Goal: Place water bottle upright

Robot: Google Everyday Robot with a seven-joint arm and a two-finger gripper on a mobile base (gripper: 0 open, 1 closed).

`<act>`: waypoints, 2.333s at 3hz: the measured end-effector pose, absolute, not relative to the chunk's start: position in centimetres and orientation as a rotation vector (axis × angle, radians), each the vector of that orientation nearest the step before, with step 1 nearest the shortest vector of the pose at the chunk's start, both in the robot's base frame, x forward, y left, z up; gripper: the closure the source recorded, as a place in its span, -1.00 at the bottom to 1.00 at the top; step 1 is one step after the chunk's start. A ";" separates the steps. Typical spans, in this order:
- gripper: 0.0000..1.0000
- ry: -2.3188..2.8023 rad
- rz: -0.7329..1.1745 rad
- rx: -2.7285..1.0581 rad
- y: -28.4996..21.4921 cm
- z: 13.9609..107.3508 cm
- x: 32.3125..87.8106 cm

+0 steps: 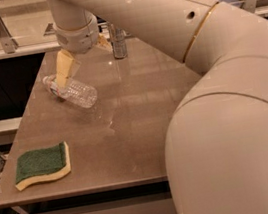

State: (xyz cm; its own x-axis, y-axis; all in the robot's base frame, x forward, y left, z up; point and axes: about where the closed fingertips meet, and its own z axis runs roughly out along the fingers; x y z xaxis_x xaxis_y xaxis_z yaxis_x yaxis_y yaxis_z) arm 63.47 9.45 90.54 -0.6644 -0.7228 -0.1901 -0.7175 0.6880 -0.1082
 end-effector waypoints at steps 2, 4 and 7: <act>-1.00 2.635 0.087 -1.290 14.5 88.6 62.9; -1.00 2.630 0.152 -1.260 17.8 87.5 64.2; -1.00 2.702 0.001 -1.147 17.2 85.1 66.3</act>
Offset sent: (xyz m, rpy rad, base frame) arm -0.0144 0.0727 -0.0264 0.0889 0.0747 0.1530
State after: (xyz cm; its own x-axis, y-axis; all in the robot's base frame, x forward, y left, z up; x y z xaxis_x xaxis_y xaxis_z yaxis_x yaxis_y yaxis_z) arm 66.34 17.21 85.08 -0.6768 -0.7115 -0.1889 -0.7117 0.6980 -0.0791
